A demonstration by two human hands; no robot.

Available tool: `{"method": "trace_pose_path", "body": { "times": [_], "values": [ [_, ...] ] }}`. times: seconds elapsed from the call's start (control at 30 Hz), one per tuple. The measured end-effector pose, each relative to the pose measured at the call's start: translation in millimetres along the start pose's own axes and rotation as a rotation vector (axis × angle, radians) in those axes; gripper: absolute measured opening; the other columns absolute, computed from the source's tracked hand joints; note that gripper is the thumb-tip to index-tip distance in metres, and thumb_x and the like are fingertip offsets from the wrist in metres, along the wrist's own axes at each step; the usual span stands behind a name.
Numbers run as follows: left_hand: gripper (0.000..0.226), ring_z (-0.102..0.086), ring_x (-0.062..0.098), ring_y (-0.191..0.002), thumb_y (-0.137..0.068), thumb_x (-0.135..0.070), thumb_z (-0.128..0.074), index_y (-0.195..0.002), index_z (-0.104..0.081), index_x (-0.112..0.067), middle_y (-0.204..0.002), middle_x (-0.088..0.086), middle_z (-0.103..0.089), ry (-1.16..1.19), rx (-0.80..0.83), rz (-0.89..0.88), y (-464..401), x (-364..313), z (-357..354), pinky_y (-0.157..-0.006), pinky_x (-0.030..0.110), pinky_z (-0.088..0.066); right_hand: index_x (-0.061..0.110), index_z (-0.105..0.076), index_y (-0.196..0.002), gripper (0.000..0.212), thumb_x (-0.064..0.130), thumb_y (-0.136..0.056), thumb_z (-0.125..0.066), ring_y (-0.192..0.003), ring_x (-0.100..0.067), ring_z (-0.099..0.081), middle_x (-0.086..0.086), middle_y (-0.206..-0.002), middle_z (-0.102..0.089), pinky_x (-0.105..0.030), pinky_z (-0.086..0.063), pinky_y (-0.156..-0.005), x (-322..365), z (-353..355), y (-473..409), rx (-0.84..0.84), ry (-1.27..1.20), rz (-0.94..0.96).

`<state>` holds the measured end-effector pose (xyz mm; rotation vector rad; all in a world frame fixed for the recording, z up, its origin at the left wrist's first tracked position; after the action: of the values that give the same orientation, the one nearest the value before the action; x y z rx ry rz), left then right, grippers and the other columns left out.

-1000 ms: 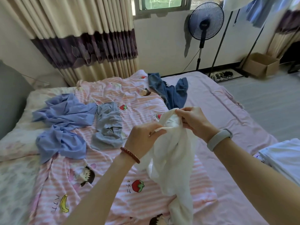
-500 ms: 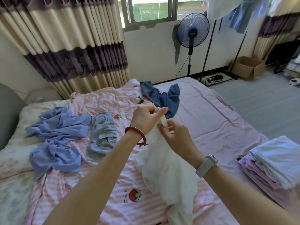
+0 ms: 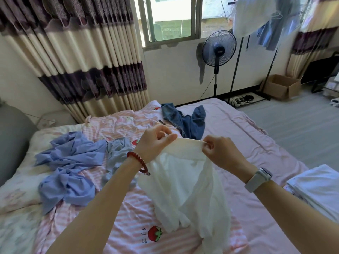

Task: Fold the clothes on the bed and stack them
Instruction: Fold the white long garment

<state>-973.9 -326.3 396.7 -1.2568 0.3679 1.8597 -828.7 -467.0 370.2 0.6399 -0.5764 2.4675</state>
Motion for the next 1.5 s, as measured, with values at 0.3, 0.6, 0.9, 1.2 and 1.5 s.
{"method": "trace_pose_path", "body": {
  "times": [0.3,0.6,0.9,1.2,1.5],
  "values": [
    [0.016,-0.043,0.008,-0.059,-0.078,-0.03,-0.066,-0.078,-0.05,-0.031,-0.063,-0.014,-0.051,0.017,0.057,-0.125,-1.5,-8.8,37.8,-0.058,0.019,-0.039,0.006,-0.061,-0.101,0.024,-0.002,-0.09,-0.041,-0.068,-0.016,-0.048,-0.008,-0.083,-0.058,-0.022,-0.035,-0.055,-8.0,20.0,-26.6,-0.034,-0.266,-0.095],
    [0.049,-0.059,0.026,-0.097,-0.086,-0.009,-0.05,-0.069,-0.066,-0.052,-0.092,0.005,-0.063,-0.292,0.024,-0.267,0.4,-28.1,72.8,-0.085,0.034,-0.045,0.003,-0.051,-0.082,0.028,-0.02,-0.079,-0.035,-0.05,0.002,-0.039,0.0,-0.066,-0.042,-0.008,-0.031,-0.049,23.4,56.5,-35.5,-0.017,-0.361,0.256],
    [0.02,-0.056,0.008,-0.081,-0.072,-0.037,-0.059,-0.084,-0.071,-0.026,-0.084,-0.013,-0.058,-0.414,-0.157,-0.346,34.5,-35.9,73.8,-0.079,0.005,-0.036,0.01,-0.068,-0.102,0.029,-0.001,-0.095,-0.041,-0.08,-0.024,-0.058,-0.002,-0.097,-0.06,-0.016,-0.035,-0.065,18.5,37.5,-12.4,-0.031,0.012,0.298],
    [0.024,-0.049,0.013,-0.076,-0.073,-0.028,-0.076,-0.093,-0.075,-0.015,-0.079,-0.019,-0.038,-0.615,-0.034,-0.22,64.3,-5.0,74.9,-0.078,0.025,-0.042,0.025,-0.056,-0.079,0.041,-0.012,-0.085,-0.039,-0.069,-0.013,-0.052,-0.005,-0.084,-0.06,-0.012,-0.039,-0.061,18.3,9.3,23.3,0.045,-0.299,0.174],
    [0.031,-0.045,0.019,-0.082,-0.081,-0.038,-0.053,-0.073,-0.07,-0.014,-0.095,-0.001,-0.049,-0.729,-0.43,-0.483,92.7,2.6,58.2,-0.07,0.038,-0.041,0.014,-0.058,-0.077,0.027,-0.004,-0.079,-0.038,-0.068,-0.004,-0.049,0.006,-0.079,-0.048,-0.009,-0.036,-0.063,6.0,12.6,72.9,-0.079,-0.143,0.301]
  ]
}}
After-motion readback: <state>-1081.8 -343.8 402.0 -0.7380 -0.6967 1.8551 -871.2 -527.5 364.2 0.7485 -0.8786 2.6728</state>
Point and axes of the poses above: each hand's wrist, its own y-axis away from the middle knuckle, its own z-axis out of the back of the hand, x = y × z, the point moved 1 cm from there along -y, towards the middle knuckle
